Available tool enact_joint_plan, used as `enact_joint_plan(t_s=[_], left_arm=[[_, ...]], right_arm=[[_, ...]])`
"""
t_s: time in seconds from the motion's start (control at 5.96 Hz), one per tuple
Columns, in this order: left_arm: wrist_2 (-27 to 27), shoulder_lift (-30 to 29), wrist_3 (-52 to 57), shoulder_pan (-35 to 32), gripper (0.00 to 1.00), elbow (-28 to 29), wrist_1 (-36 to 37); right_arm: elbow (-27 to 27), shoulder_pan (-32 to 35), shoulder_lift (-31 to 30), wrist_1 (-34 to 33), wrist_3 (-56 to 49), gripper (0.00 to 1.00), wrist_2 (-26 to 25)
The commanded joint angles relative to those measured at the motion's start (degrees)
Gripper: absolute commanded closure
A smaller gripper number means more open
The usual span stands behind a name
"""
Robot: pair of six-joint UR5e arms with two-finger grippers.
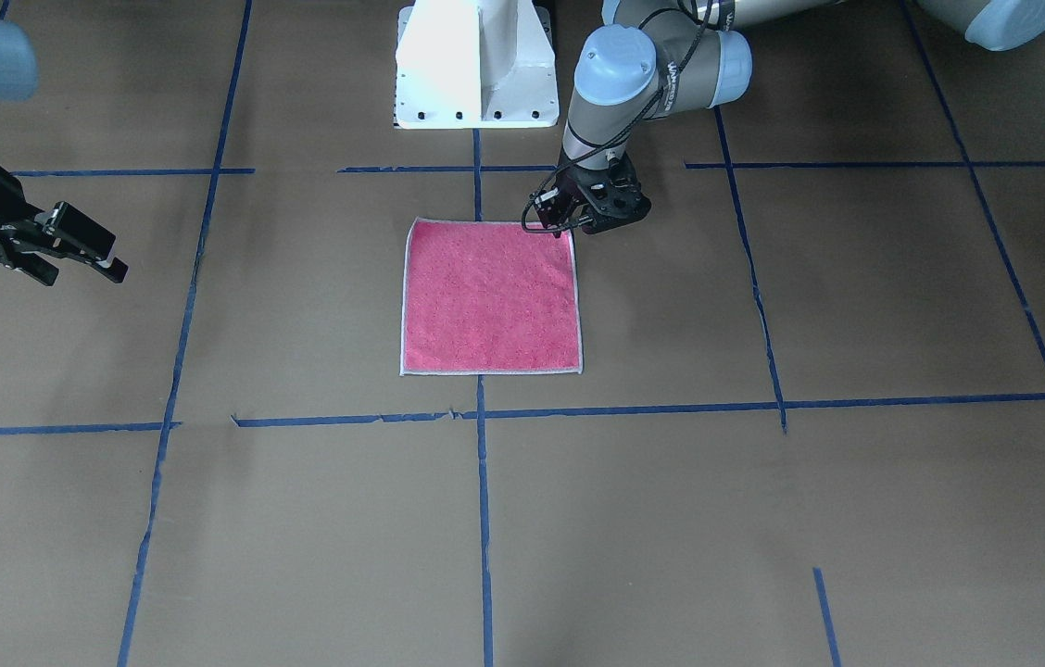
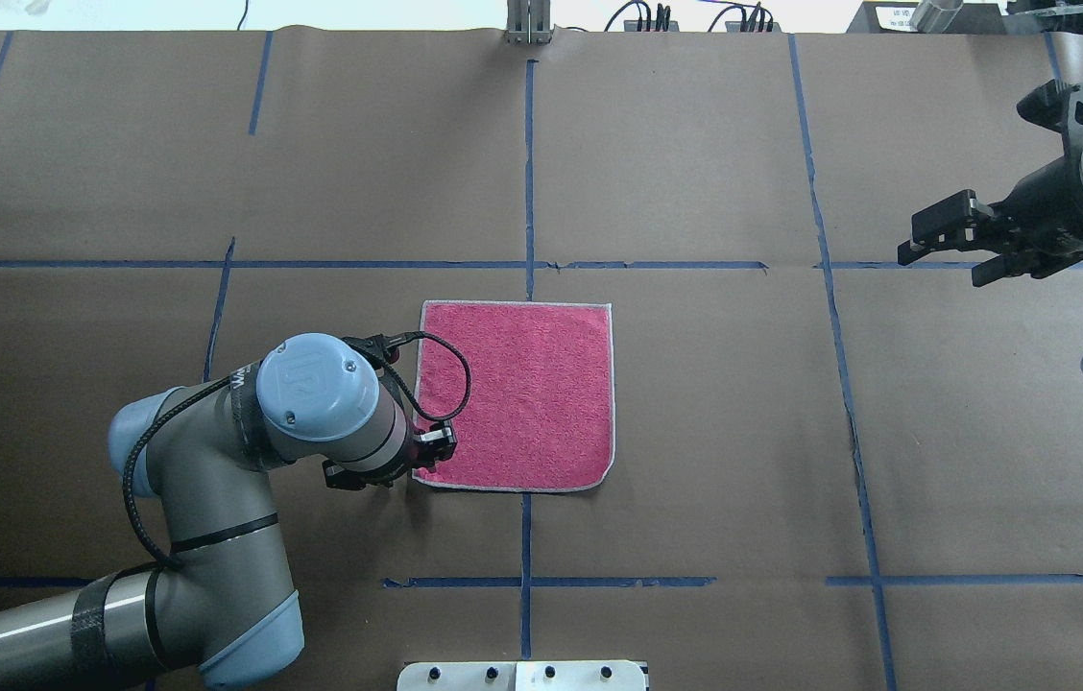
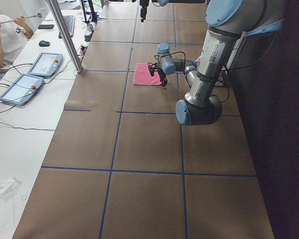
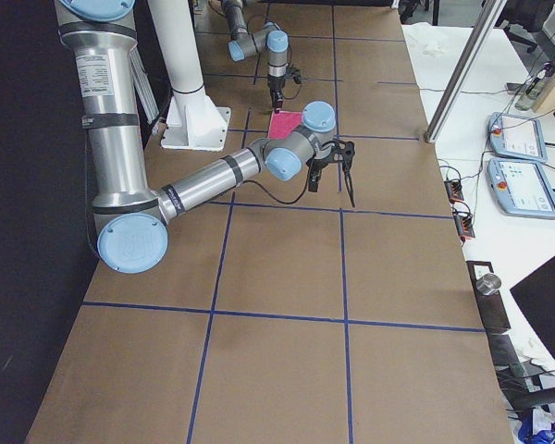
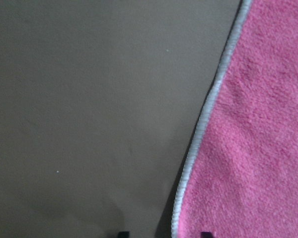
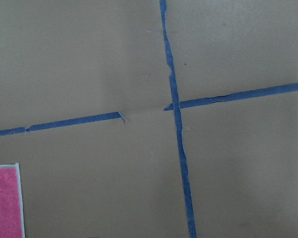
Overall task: Fold towel twice with both arms
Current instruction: 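Move the left gripper to the towel corner nearest the robot, then bring the right gripper to the other near towel corner while the left holds position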
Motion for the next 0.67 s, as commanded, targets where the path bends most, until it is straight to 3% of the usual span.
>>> enact_joint_plan(t_s=[0.0,0.17,0.5], left_arm=[[-0.1,-0.1,-0.1,0.3,0.8,0.0,-0.1],[-0.1,-0.1,-0.1,0.3,0.92,0.0,-0.1],[-0.3,-0.3,-0.1,0.3,0.97,-0.5,-0.9]], right_arm=[[0.2,-1.2,0.0,0.0,0.4,0.0,-1.1],[0.6,-3.2,0.0,0.0,2.2,0.0,-2.9],[1.8,-10.1,2.4,-0.1,10.7,0.0,-8.2]])
